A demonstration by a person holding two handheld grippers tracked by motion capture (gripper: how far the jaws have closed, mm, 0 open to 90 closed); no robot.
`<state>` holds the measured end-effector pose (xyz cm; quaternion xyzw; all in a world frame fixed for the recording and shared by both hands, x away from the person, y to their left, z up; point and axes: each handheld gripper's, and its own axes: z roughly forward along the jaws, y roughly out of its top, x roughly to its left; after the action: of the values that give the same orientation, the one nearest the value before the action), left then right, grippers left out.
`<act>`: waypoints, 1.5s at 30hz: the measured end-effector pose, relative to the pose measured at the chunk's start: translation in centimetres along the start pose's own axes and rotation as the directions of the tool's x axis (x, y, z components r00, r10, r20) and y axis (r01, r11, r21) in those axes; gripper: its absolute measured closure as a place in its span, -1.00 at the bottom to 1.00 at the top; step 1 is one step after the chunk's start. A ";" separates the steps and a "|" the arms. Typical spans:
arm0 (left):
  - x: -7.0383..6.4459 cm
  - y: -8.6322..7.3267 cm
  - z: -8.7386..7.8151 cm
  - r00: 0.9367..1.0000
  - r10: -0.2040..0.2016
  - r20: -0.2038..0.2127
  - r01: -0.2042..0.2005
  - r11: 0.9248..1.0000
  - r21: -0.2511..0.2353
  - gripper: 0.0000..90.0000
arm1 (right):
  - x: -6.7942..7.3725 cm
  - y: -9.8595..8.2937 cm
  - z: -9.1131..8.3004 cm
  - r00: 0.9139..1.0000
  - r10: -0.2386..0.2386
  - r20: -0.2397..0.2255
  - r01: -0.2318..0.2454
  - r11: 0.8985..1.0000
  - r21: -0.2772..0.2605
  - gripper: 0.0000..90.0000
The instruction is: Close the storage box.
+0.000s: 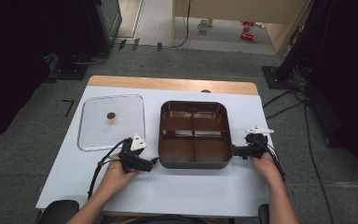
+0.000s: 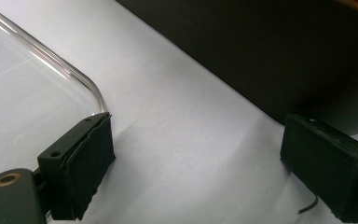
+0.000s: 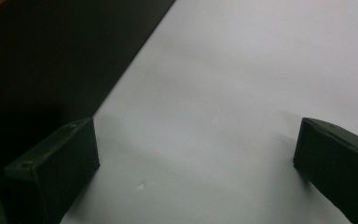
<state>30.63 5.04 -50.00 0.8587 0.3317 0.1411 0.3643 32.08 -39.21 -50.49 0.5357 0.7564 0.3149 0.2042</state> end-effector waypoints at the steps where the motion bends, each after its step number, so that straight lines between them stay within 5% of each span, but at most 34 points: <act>1: 0.0 0.0 0.0 1.000 0.000 0.000 0.000 1.000 0.000 -0.79 | 0.0 0.0 0.0 1.000 0.000 0.000 0.000 1.000 0.000 -1.00; 22: -0.2 0.1 0.0 1.000 -0.011 -0.015 0.011 1.000 0.011 -0.77 | 0.0 0.0 0.0 1.000 0.000 -0.001 0.000 1.000 -0.001 -1.00; 33: -0.6 0.7 -0.3 1.000 -0.012 -0.018 0.013 0.998 0.053 -0.64 | 0.0 0.0 0.0 1.000 0.001 -0.001 -0.001 1.000 -0.003 -1.00; 36: -0.6 0.9 -0.7 1.000 0.006 -0.008 -0.006 0.998 0.064 -0.44 | 0.0 0.0 0.0 1.000 0.002 -0.002 -0.002 1.000 -0.003 -1.00; 40: -0.5 1.2 -1.0 0.999 0.036 0.005 -0.036 0.996 0.083 -0.46 | 0.0 0.0 0.0 1.000 0.003 -0.002 -0.003 1.000 -0.002 -1.00; 45: 0.0 1.6 -1.5 0.997 -0.031 0.069 0.026 0.997 0.075 -0.44 | 0.0 0.0 0.0 1.000 0.003 -0.002 -0.003 1.000 -0.003 -1.00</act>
<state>30.66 5.02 -47.85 0.8711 0.3362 0.0934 0.3456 32.07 -39.25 -50.51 0.5362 0.7553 0.3170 0.2038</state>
